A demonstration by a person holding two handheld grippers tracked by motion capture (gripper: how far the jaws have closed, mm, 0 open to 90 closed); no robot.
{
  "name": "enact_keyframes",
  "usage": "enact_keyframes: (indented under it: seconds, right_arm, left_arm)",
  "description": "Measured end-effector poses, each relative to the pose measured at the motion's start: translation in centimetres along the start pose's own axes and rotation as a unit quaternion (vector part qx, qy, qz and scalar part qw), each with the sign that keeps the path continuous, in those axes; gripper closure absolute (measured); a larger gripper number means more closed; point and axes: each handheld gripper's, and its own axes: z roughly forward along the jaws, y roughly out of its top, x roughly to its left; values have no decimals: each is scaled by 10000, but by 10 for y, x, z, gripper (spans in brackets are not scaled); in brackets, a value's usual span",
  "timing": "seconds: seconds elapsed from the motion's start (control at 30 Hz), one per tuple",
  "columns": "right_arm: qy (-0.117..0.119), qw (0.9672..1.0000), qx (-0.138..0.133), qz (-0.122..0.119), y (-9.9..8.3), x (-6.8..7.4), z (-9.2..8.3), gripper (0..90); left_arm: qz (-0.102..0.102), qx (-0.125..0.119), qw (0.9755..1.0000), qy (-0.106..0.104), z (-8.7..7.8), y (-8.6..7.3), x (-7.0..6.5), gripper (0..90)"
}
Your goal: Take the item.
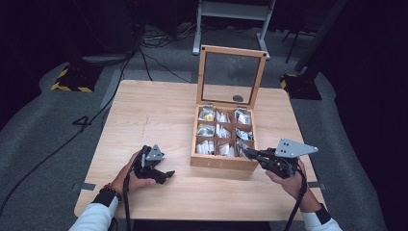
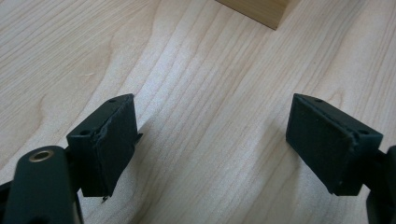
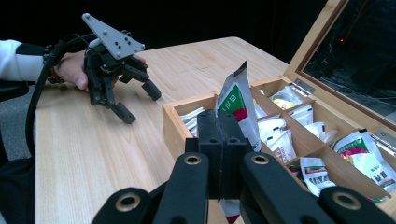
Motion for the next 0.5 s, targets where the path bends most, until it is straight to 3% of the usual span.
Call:
enact_keyframes:
  seconds: [0.5]
  right_arm:
    - [225, 9996, 119, -91, -3, 14, 5, 900]
  left_arm:
    - [3, 1, 10000, 0, 0, 0, 0, 171]
